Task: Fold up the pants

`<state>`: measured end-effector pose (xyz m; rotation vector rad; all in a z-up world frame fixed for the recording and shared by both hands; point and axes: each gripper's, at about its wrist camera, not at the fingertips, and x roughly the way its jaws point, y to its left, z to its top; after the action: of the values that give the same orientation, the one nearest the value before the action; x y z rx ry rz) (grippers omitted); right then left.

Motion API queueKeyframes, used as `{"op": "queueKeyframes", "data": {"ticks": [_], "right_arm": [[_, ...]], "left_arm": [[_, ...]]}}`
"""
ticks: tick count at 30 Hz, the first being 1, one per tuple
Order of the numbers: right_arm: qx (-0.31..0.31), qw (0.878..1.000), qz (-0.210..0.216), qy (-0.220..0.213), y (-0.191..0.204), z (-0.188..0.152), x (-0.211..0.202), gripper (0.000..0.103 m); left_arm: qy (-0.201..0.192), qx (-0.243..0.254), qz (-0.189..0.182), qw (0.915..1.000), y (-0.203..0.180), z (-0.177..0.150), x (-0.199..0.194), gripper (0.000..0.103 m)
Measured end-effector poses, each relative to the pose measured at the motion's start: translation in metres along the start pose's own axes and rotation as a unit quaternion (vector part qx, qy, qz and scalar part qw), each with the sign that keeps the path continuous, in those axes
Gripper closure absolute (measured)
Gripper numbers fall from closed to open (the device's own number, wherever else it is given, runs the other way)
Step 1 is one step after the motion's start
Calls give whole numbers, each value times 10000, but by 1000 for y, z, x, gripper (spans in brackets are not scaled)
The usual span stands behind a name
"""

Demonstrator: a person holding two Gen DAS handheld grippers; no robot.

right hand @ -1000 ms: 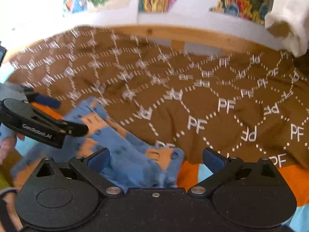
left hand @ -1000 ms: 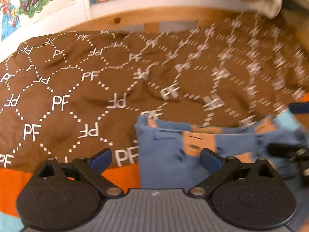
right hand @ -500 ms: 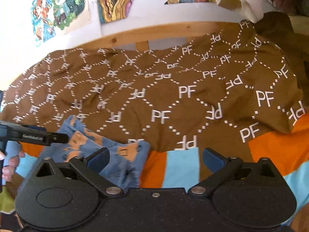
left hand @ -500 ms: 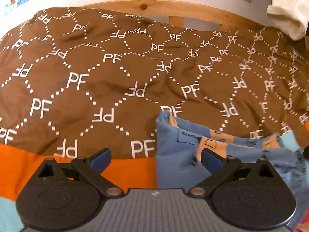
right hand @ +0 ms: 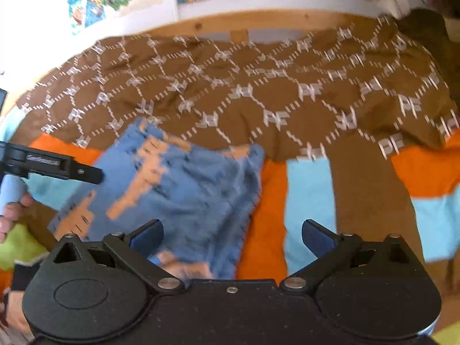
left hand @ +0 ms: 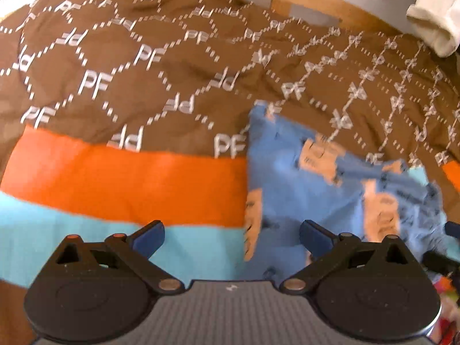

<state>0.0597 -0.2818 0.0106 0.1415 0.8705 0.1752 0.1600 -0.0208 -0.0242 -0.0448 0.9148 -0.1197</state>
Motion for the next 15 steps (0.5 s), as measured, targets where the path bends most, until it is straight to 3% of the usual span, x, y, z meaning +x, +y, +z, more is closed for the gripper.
{"op": "queueKeyframes", "data": {"ticks": [5, 12, 15], "right_arm": [[293, 9995, 41, 81, -13, -14, -7, 1], [299, 9994, 111, 151, -14, -12, -15, 1], [329, 9991, 229, 95, -19, -6, -20, 1]], "left_arm": [[-33, 215, 32, 9998, 8, -6, -4, 0], [268, 466, 125, 9985, 19, -2, -18, 0], [358, 286, -106, 9989, 28, -2, -23, 0]]}}
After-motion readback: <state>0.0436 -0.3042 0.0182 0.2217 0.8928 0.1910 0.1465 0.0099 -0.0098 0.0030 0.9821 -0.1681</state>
